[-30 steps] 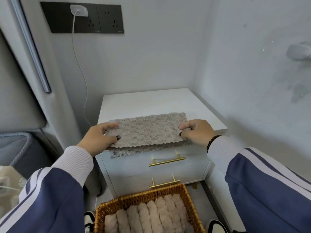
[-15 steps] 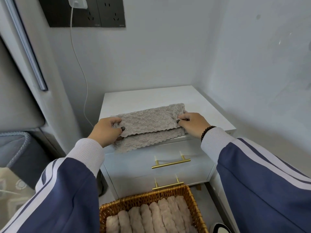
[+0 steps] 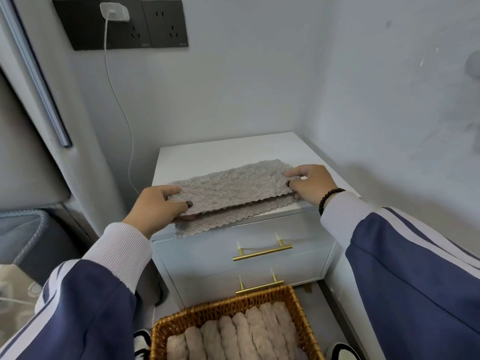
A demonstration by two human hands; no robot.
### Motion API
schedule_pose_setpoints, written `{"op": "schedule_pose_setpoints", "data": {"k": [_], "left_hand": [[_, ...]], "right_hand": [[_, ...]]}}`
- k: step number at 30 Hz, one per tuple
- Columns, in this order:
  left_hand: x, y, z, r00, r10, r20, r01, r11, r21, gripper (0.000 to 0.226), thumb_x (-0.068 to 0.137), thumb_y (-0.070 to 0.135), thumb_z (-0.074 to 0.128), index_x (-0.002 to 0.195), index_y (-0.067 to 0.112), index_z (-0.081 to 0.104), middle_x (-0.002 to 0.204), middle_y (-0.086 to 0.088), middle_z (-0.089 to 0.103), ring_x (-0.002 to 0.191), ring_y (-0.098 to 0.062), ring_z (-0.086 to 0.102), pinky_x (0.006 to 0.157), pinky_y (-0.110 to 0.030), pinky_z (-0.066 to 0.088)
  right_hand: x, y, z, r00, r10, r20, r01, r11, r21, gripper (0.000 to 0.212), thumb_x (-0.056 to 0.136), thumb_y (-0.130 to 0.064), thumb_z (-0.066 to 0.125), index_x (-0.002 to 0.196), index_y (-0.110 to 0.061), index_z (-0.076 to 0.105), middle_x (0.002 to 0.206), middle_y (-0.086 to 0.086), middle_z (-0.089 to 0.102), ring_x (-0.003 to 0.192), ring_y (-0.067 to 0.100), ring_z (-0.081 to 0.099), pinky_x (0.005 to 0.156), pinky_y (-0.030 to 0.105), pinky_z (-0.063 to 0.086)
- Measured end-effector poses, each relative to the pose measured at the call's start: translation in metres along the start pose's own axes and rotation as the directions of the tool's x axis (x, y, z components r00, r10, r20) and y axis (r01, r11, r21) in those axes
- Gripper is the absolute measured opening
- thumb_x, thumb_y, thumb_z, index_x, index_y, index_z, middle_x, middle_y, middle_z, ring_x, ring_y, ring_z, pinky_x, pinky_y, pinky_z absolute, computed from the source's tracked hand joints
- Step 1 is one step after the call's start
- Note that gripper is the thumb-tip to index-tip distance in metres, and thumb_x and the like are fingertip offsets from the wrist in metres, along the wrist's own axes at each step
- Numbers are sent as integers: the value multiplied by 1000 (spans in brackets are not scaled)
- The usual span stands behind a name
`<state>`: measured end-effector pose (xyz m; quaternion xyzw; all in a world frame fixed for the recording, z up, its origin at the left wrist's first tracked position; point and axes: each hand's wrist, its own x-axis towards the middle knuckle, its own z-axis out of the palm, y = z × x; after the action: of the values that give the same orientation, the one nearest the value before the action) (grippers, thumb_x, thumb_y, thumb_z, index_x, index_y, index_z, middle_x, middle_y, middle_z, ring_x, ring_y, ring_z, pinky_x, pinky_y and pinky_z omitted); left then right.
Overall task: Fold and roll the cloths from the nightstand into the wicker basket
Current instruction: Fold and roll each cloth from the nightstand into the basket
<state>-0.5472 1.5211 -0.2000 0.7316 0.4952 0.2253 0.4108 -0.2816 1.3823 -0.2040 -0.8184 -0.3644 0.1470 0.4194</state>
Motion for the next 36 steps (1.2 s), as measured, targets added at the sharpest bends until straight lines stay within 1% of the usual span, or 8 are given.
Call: {"op": "schedule_pose_setpoints", "data": {"k": [3, 8, 18, 20, 23, 26, 31, 36], "left_hand": [[-6, 0, 2, 999, 31, 31, -34, 994, 104, 55, 83, 13, 71, 135, 12, 54, 139, -6, 53, 126, -22, 51, 108, -29, 36], [-10, 2, 6, 996, 76, 49, -86, 958, 274, 64, 83, 20, 71, 142, 16, 45, 146, -4, 45, 132, -23, 44, 103, -28, 35], [-14, 15, 2, 992, 2, 128, -65, 869, 490, 88, 78, 29, 76, 150, 21, 27, 151, -2, 37, 134, -24, 41, 103, -31, 36], [-14, 18, -2, 996, -38, 82, -14, 831, 556, 85, 77, 37, 75, 148, 19, 31, 146, -4, 44, 126, -25, 50, 98, -33, 40], [-14, 25, -3, 993, 15, -113, 60, 778, 626, 65, 83, 43, 66, 137, 14, 42, 130, -10, 54, 113, -30, 56, 83, -36, 43], [-11, 32, 12, 963, 162, -214, 32, 723, 690, 52, 93, 36, 53, 138, 13, 42, 140, -13, 42, 128, -35, 40, 95, -45, 41], [11, 20, 48, 947, 319, -45, -224, 751, 621, 48, 100, 23, 34, 145, 6, 33, 158, -13, 21, 148, -27, 10, 118, -43, 17], [24, -3, 63, 984, 161, 73, -166, 704, 691, 57, 102, 35, 18, 153, 12, 8, 162, -6, 4, 149, -23, -4, 120, -50, 2]], "right_hand": [[-3, 3, -2, 999, 32, 32, -31, 999, -20, 29, 83, -1, 60, 106, -16, 70, 121, 8, 62, 85, 27, 67, 92, 38, 52], [-2, 3, -3, 998, 36, 42, -33, 997, -68, 27, 80, -3, 65, 102, -17, 72, 122, 7, 63, 99, 25, 63, 95, 33, 50], [1, -1, -2, 999, 22, 33, -16, 985, -175, 19, 73, -8, 67, 87, -19, 71, 100, 1, 60, 89, 16, 56, 60, 17, 39], [4, -4, 2, 998, -26, -58, 15, 983, -182, 14, 72, -14, 66, 80, -24, 68, 112, 5, 54, 93, 20, 54, 72, 23, 45], [6, -16, 14, 987, -127, -95, 103, 968, -229, 22, 79, -15, 62, 98, -24, 64, 124, 2, 42, 114, 21, 43, 99, 35, 39], [4, -34, 36, 958, -286, -25, 270, 928, -255, 32, 87, -11, 53, 118, -18, 60, 135, 2, 42, 129, 19, 36, 106, 31, 29], [2, -50, 78, 883, -415, 219, 467, 816, -340, 45, 99, -9, 37, 143, -16, 42, 156, 2, 27, 147, 19, 14, 120, 36, 13], [11, -36, 95, 852, -345, 394, 508, 729, -458, 46, 102, -25, 29, 148, -22, 30, 158, 5, 22, 147, 22, 12, 119, 39, 11]]}}
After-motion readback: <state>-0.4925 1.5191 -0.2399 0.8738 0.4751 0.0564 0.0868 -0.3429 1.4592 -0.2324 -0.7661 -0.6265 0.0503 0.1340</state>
